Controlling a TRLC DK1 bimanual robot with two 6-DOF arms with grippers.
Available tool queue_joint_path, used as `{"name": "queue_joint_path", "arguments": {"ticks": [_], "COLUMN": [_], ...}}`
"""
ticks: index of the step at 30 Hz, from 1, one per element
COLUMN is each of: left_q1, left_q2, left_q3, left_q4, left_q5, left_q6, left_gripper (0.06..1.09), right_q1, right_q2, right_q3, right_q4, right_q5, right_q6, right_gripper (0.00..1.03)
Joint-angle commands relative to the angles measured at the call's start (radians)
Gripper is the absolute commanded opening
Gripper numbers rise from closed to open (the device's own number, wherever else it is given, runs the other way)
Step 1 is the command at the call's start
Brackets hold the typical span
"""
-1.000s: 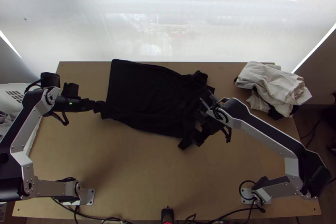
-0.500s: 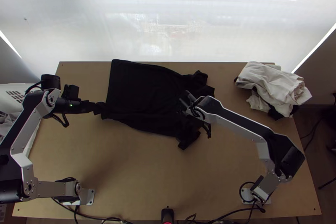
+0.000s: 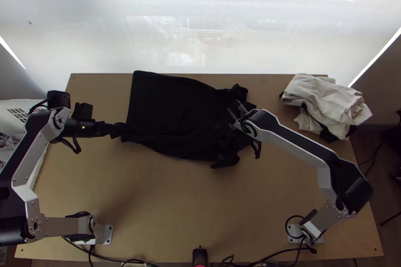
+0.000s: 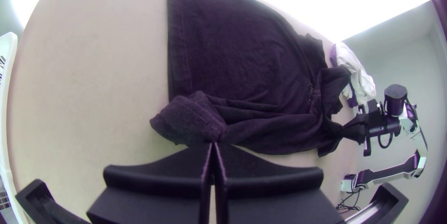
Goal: Fold the t-shirt
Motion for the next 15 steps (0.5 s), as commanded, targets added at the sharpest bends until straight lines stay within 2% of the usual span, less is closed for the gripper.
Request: {"name": "queue_joint_path", "arguments": {"ticks": [1,9,15], "left_q1": [0.024,0.114,0.211], "left_q2": [-0.039,-0.126,-0.166], "left_q3": [-0.005,0.003,0.032], "left_q4": [-0.031,-0.193,-0.284], "left_q5": [0.001,0.002,0.002], "left_q6": [0.012,0.129,0.241], "left_gripper": [0.09,0.09,0.09], "right_q1": [-0.091,-0.217,-0.246], "right_q2": [-0.142,-0.348,-0.458], "right_q3": [-0.045,-0.083,-0.118], "right_q4": [-0.026,-0.113,-0.184], "right_q5": [-0.002,-0.006,-0.014], "right_q6": [0.0,-0.007,-0.034], "right_gripper": [0.03,0.03,0.03]}}
